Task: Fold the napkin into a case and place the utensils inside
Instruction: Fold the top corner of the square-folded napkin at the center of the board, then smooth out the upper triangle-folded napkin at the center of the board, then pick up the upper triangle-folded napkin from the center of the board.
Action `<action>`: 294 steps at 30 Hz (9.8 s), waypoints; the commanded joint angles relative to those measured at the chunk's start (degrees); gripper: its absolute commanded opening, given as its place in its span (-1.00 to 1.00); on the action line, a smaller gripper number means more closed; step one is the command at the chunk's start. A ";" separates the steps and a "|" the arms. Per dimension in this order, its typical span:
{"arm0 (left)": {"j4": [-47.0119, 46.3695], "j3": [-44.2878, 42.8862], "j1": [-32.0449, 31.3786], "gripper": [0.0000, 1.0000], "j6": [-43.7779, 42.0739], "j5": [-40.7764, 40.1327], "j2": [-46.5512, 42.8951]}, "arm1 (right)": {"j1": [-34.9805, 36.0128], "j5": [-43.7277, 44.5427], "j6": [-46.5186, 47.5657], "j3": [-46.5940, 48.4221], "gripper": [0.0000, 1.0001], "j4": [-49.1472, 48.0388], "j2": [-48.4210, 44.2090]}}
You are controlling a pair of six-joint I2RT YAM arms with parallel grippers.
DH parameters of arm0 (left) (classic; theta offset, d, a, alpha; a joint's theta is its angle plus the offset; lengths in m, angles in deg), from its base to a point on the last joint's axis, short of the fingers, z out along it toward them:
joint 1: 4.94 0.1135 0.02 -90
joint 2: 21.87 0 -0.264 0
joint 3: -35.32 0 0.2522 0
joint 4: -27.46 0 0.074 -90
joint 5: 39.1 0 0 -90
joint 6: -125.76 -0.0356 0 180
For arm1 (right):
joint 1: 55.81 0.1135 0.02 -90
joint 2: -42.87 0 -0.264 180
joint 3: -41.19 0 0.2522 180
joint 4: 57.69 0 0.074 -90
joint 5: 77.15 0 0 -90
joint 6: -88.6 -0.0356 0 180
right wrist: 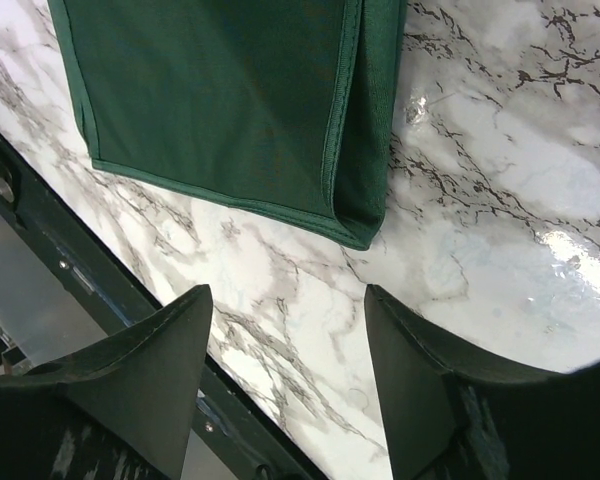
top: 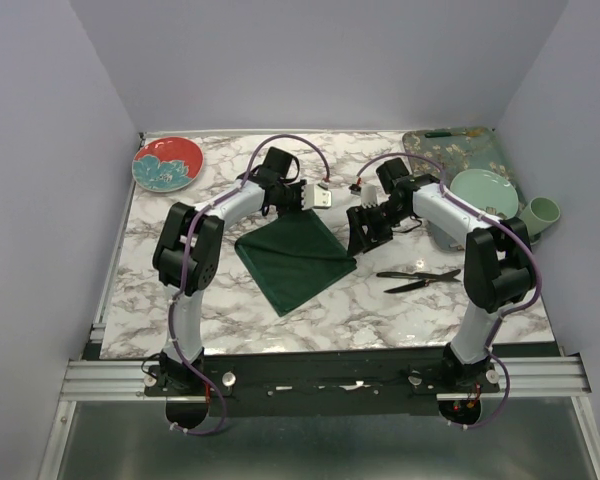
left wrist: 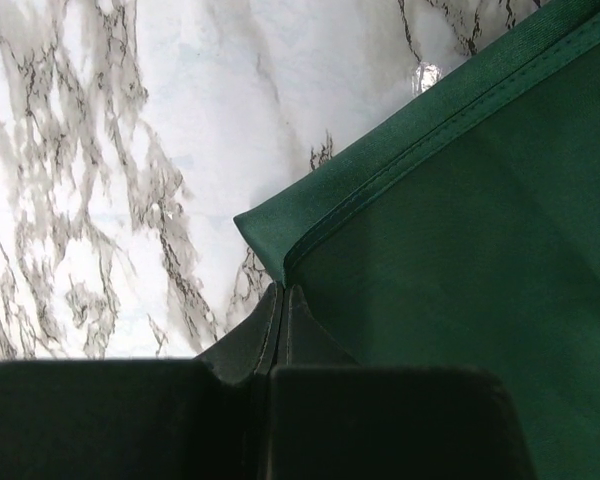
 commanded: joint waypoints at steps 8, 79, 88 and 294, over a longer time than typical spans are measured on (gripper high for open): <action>-0.95 -4.68 1.46 -0.28 11.14 -3.37 -1.86 | -0.34 2.00 3.94 0.57 0.82 -0.76 -5.43; -24.23 30.91 23.61 0.97 89.14 35.57 1.46 | 2.30 -23.57 -32.18 -10.94 1.00 -38.83 18.65; -24.59 31.26 26.24 0.97 88.62 36.71 3.48 | 0.36 -22.61 -28.48 -11.38 1.00 -34.70 18.56; 29.11 -5.74 20.00 0.47 13.14 22.74 -1.79 | 5.10 -23.84 5.00 19.56 -0.99 -12.29 22.26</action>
